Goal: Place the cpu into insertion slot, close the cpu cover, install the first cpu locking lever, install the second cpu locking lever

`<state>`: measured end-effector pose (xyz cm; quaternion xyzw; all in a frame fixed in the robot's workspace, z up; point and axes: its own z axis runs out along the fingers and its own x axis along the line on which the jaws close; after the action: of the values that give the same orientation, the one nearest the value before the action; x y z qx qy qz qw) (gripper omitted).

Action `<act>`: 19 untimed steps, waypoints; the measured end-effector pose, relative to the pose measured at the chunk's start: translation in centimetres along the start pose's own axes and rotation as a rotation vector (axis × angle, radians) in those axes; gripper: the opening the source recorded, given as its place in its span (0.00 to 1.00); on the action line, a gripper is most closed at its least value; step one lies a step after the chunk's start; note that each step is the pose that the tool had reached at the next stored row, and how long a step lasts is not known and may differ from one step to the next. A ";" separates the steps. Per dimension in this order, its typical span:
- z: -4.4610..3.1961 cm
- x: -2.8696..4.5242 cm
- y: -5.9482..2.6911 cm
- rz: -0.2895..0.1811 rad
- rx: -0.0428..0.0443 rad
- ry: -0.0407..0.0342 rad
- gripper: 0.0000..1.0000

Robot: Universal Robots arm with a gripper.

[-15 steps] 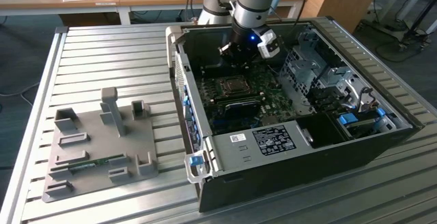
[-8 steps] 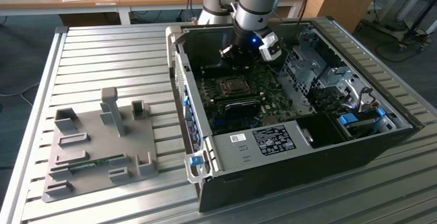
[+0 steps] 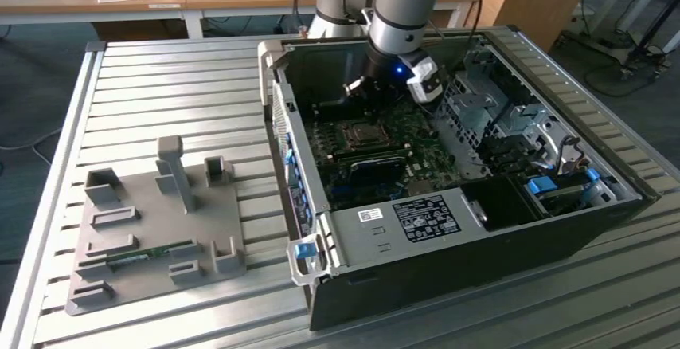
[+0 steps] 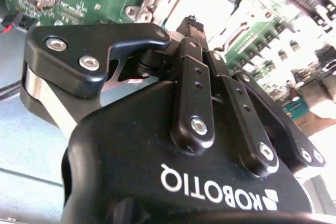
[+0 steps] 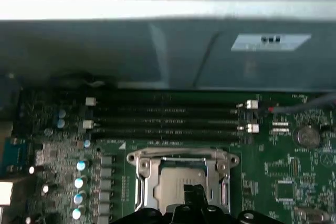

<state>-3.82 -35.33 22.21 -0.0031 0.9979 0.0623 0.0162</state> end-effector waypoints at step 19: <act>-0.54 0.49 -0.71 0.000 -0.0004 -0.0033 0.11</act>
<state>-4.33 -36.11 22.64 -0.0032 0.9979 0.0625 0.0178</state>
